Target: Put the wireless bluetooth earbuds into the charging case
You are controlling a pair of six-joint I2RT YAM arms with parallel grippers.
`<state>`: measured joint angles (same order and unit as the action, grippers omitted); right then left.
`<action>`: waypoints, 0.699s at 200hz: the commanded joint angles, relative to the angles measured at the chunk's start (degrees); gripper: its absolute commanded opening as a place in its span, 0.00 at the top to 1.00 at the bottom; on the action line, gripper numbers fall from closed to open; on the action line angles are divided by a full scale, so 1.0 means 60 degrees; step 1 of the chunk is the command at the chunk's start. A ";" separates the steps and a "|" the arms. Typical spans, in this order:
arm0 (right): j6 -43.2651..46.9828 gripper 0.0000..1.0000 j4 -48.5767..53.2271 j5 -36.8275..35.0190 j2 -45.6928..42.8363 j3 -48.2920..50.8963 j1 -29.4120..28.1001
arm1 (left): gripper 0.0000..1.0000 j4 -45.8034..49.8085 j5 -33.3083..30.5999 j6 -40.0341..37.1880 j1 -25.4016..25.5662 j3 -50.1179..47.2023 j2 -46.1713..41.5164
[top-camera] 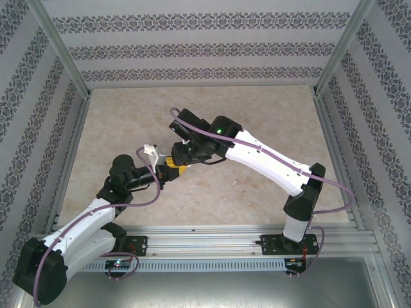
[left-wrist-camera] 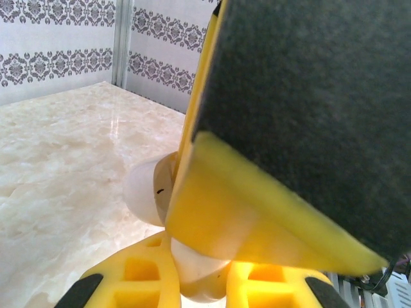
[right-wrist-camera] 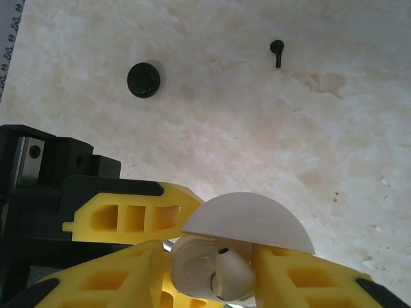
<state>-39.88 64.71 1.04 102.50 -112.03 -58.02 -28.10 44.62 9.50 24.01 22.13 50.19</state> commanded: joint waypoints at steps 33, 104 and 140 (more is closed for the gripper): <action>0.0332 0.70 -0.0596 0.0090 -0.0153 0.0059 -0.0276 | 1.00 -0.0985 0.0642 0.0495 0.0130 -0.0114 0.0266; 0.1162 0.81 -0.0771 0.0297 -0.0435 0.0458 -0.0245 | 1.00 -0.1274 0.1124 0.0974 0.0140 -0.0165 0.0351; 0.1104 0.77 -0.0820 0.0245 -0.0616 0.0761 -0.0146 | 1.00 -0.1438 0.1219 0.1176 0.0143 -0.0202 0.0347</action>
<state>-34.15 62.70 1.26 100.44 -108.77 -58.39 -31.92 48.60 14.79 24.01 21.21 52.47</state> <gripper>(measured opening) 0.220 0.138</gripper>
